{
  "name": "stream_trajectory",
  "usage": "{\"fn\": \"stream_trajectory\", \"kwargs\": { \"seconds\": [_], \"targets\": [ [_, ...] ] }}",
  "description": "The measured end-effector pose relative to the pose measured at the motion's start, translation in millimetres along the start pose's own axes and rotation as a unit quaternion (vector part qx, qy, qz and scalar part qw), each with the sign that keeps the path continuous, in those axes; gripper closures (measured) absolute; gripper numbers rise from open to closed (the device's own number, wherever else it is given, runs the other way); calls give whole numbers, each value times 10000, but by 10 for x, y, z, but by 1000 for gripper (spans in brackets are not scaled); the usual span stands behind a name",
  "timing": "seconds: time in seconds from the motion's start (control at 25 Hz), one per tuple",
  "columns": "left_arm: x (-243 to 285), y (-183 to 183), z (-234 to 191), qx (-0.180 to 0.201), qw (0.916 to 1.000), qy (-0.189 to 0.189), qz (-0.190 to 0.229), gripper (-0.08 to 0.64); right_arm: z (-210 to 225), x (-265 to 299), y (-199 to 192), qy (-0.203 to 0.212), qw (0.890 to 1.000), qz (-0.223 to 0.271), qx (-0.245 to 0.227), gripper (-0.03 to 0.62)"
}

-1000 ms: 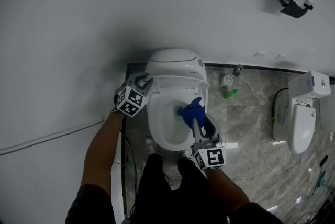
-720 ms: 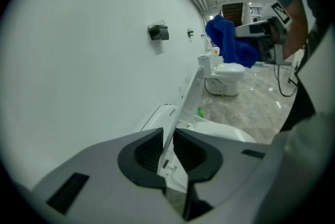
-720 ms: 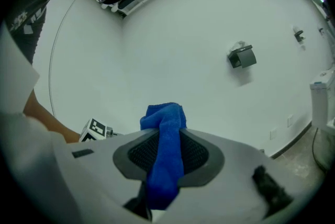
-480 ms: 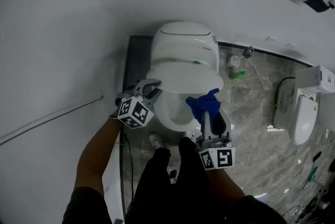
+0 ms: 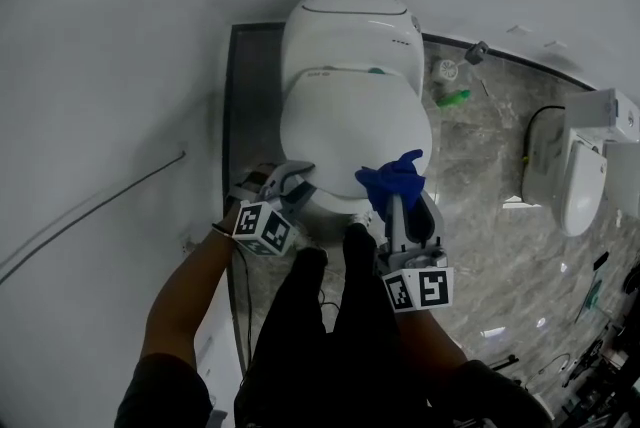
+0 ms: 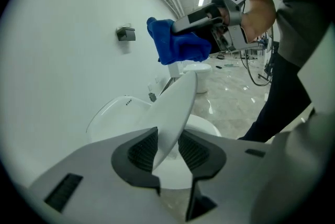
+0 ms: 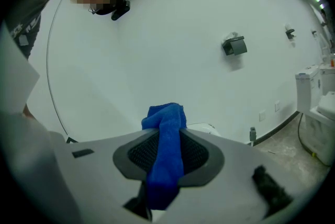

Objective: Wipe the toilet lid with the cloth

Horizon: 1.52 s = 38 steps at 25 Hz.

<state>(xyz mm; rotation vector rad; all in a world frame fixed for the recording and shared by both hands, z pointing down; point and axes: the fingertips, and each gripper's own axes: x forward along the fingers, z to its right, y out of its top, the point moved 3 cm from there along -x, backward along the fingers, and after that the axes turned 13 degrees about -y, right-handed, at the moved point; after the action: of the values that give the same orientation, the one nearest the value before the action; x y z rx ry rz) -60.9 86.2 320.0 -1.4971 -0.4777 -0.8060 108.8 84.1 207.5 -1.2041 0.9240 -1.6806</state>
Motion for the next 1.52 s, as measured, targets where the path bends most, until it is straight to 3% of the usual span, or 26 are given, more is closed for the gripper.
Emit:
{"fn": "stream_trajectory", "kwargs": {
  "seconds": [0.16, 0.28, 0.4, 0.68, 0.92, 1.08, 1.4, 1.52],
  "targets": [
    [119, -311, 360, -98, 9995, -113, 269, 413, -42, -227, -380, -205, 9997, -80, -90, 497],
    [195, -510, 670, -56, 9992, -313, 234, 396, -121, -466, -642, -313, 9992, -121, -203, 495],
    [324, -654, 827, -33, 9982, -581, 111, 381, -156, -548, -770, -411, 9988, -181, -204, 495],
    [815, -1113, 1237, -404, 9923, -1151, -200, 339, -135, -783, -1184, -604, 9975, -345, -150, 495],
    [1250, -1467, 1413, -850, 9865, -1268, -588, 337, -84, -923, -1504, -613, 9963, -516, -311, 495],
    [1434, -1627, 1463, -882, 9834, -1282, -934, 337, -48, -941, -1531, -615, 9965, -448, -358, 495],
    [1629, -1701, 1431, -1809, 9737, -925, -1028, 353, 96, -730, -1762, -414, 9947, -746, -574, 495],
    [1589, -1675, 1402, -2447, 9631, -804, -780, 366, 120, -576, -1809, -278, 9934, -853, -708, 495]
  ]
}}
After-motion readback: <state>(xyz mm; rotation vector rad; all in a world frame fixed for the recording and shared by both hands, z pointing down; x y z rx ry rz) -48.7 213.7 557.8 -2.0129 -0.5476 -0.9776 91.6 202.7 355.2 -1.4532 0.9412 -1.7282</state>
